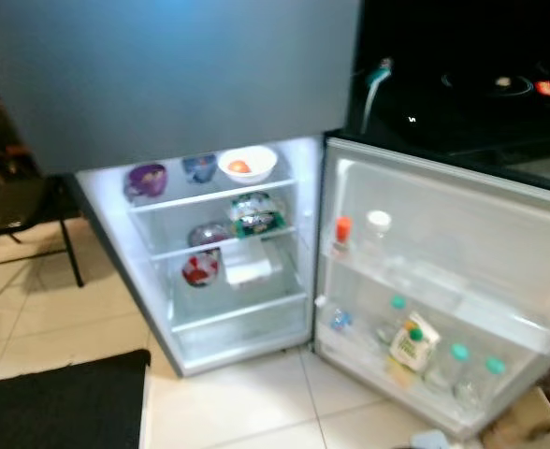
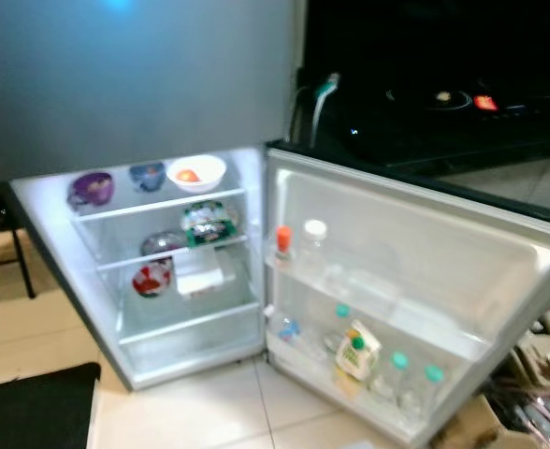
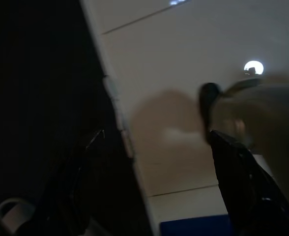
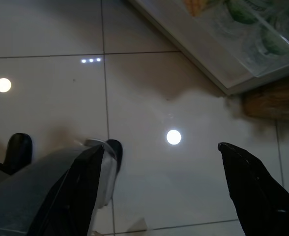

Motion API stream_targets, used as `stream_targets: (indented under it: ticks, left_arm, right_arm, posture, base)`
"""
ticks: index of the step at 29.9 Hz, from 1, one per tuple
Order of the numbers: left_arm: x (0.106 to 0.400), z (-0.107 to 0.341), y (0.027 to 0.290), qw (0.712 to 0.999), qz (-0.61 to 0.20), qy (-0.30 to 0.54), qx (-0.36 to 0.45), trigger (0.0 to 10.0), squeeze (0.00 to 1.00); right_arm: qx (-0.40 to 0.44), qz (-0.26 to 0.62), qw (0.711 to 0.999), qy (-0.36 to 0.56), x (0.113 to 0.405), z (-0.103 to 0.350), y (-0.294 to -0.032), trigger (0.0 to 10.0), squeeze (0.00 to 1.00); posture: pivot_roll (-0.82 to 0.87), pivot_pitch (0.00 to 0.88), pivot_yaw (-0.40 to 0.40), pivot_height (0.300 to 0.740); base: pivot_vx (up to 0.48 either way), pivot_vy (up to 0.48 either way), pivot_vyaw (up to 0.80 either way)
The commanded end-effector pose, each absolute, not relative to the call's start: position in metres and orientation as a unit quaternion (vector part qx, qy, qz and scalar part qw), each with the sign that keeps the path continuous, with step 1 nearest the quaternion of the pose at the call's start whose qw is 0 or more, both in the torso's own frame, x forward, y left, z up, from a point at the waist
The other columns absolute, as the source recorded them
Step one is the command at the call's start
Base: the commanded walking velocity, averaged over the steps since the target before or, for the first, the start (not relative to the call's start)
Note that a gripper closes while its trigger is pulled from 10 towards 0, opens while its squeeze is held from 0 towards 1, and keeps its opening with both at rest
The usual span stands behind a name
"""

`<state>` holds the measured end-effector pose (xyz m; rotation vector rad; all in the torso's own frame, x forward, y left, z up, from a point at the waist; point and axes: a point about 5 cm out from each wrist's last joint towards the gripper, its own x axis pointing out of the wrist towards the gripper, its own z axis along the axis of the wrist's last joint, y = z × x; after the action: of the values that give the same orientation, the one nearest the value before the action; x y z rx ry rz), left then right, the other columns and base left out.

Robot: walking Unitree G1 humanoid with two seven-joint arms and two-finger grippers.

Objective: Restocking fridge

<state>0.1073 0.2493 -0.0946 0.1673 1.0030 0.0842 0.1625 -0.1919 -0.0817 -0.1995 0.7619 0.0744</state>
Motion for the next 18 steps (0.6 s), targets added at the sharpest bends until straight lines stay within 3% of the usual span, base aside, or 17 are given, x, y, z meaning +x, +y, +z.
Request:
stream_targets:
  ticks: [1,10,18]
  left_arm:
    - [0.1,-0.095,0.255,0.866,0.046,0.49,0.084,10.0,0.0]
    - [0.098,-0.096,0.255,0.864,0.045,0.493,0.086,10.0,0.0]
    - [0.097,-0.096,0.256,0.865,0.055,0.492,0.079,10.0,0.0]
  right_arm:
    - [-0.091,0.038,0.919,0.382,0.158,-0.085,-0.187,10.0,0.0]
    - [-0.084,0.022,0.92,0.382,0.156,-0.085,-0.193,10.0,0.0]
    - [-0.051,-0.098,0.924,0.366,0.161,-0.076,-0.231,10.0,0.0]
  posture:
    - [-0.08,0.093,0.039,0.74]
    - [-0.08,0.095,0.037,0.74]
    - [-0.08,0.094,0.035,0.74]
  base:
    - [0.0,-0.24,0.0]
    - [0.0,-0.289,0.0]
    - [0.0,-0.065,0.0]
